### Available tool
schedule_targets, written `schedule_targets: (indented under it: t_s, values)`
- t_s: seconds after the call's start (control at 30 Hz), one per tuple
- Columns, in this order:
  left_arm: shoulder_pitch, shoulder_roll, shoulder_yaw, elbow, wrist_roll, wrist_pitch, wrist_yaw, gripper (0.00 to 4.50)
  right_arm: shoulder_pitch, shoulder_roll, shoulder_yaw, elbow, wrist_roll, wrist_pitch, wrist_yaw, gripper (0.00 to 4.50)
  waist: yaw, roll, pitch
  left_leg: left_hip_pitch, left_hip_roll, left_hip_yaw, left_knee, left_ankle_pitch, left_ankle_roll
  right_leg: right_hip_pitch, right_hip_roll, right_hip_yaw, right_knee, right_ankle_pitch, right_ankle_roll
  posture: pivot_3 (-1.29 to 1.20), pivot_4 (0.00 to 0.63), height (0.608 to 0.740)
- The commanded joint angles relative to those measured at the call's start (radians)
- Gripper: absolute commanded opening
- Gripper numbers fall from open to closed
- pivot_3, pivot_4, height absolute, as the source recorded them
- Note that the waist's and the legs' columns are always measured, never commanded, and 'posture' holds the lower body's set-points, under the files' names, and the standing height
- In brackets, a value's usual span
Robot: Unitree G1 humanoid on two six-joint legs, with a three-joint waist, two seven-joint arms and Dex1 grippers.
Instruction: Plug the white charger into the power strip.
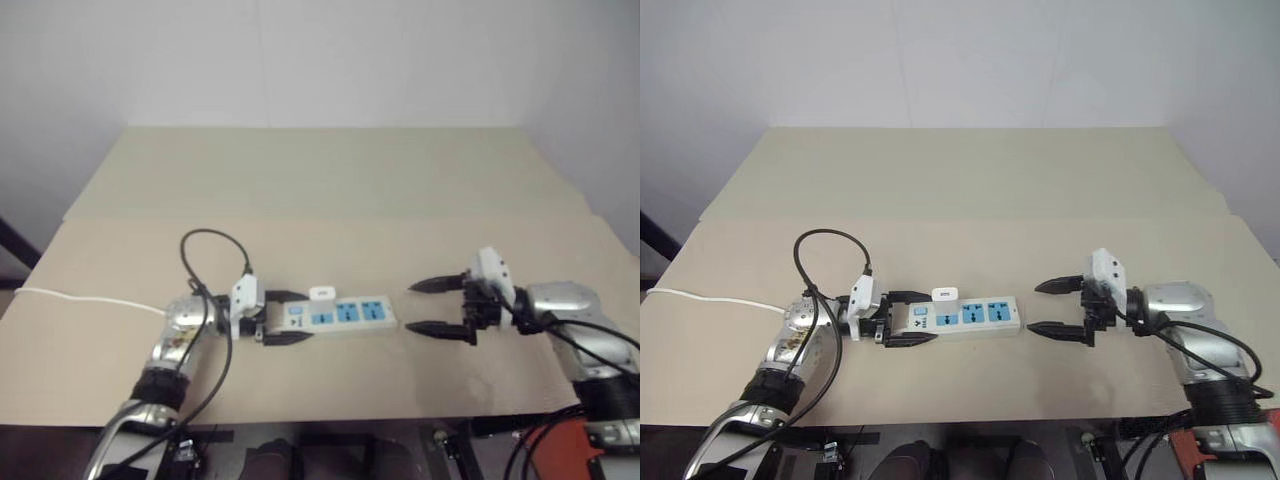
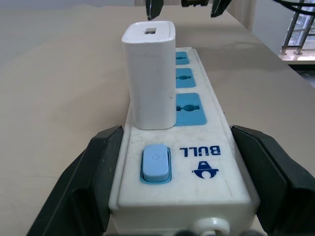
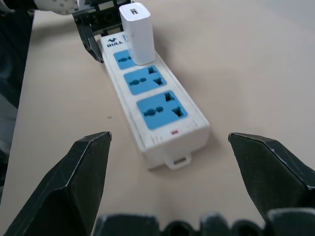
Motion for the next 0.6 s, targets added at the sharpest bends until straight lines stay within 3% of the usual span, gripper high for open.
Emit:
schedule_targets:
  t_s: [0.03,0.1,0.17,0.4,0.6]
  values:
    - [-0.005,0.011,0.006,-0.015,-0.014,0.016,-0.015,3.26,0.018,-0.016,-0.04,-0.046,0.024,-0.016,0.002,4.47,0.001,0.0,0.0,0.0,0.0,0.0,0.001,0.0,0.0,0.0,0.0,0.0,0.0,0.0,0.0,0.0,0.15,0.74]
    - [-0.011,0.015,0.003,-0.018,-0.012,0.015,-0.023,3.99,0.028,-0.015,-0.044,-0.055,0.024,-0.014,-0.004,4.5,0.0,0.0,0.0,0.0,0.0,0.0,0.001,0.0,0.0,0.0,0.0,0.0,0.0,0.0,0.0,0.0,0.15,0.74]
    - [-0.019,0.013,0.011,-0.029,-0.027,0.019,-0.03,4.45,0.039,-0.011,-0.048,-0.065,0.025,-0.011,-0.014,4.5,0.002,0.0,0.0,0.0,0.0,0.0,0.001,0.0,0.0,0.0,0.0,0.0,0.0,0.0,0.0,0.0,0.15,0.74]
    - [-0.036,0.031,0.037,-0.101,-0.059,0.03,-0.027,4.45,0.07,-0.012,-0.063,-0.079,0.029,-0.011,-0.029,4.5,0.006,0.0,0.001,-0.001,0.0,0.0,0.002,0.0,0.0,0.0,0.0,0.0,0.0,0.0,0.0,0.0,0.15,0.74]
    - [-0.068,0.216,0.076,-0.255,-0.156,0.22,-0.141,4.45,0.114,-0.053,-0.099,-0.12,0.046,0.018,-0.028,4.5,0.003,0.0,0.003,-0.002,0.0,0.0,0.002,0.0,0.0,-0.001,0.001,0.0,0.001,0.0,0.0,0.0,0.15,0.74]
